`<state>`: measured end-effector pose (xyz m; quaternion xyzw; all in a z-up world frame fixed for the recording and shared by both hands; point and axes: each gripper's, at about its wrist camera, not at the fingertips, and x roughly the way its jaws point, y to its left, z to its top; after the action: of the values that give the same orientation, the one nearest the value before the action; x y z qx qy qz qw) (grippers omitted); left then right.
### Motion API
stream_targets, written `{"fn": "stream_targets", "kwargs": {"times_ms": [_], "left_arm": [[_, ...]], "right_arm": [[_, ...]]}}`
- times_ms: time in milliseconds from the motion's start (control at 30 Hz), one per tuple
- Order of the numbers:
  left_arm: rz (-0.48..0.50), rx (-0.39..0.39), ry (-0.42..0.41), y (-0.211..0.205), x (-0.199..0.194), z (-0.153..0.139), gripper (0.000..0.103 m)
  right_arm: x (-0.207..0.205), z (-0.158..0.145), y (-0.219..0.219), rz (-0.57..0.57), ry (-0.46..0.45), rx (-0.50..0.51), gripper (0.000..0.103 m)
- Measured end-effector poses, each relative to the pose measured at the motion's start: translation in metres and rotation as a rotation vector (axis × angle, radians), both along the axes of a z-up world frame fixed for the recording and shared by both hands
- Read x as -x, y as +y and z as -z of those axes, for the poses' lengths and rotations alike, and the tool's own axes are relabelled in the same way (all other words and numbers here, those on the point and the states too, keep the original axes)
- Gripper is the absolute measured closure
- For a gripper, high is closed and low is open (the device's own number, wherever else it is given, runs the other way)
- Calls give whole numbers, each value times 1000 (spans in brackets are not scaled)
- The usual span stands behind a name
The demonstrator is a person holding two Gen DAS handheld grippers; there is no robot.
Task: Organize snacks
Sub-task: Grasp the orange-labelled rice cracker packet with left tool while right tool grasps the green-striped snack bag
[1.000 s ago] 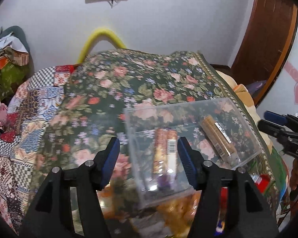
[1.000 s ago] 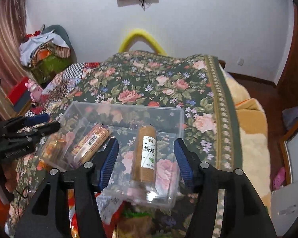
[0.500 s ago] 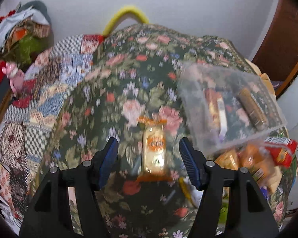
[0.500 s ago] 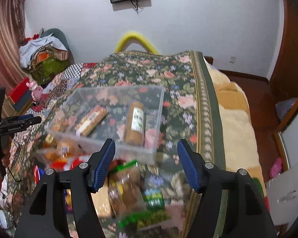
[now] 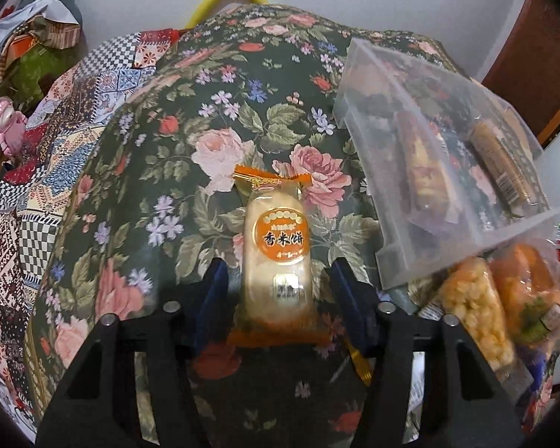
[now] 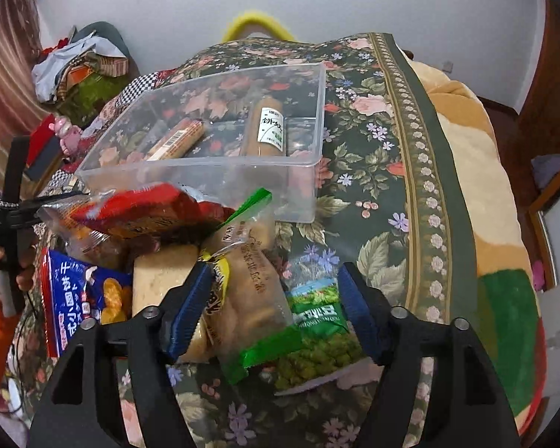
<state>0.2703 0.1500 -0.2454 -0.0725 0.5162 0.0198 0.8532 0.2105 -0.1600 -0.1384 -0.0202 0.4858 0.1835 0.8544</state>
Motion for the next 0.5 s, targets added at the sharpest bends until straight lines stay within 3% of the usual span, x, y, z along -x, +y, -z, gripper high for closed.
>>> {"fn": "stream_targets", "kwargs": {"times_ms": [167,233,500], "left_arm": [[-5,-49,-30,-3,-8,5,55],[-3,-76,-40,-5,-9,6,69],[18,-76,-56,-9,12,-2,69]], "right_arm": [[-3,6,-3,7,25,-43,25],[-3,8,-1,4,38,-58,23],[6,7,1,-21,43,-52,24]]}}
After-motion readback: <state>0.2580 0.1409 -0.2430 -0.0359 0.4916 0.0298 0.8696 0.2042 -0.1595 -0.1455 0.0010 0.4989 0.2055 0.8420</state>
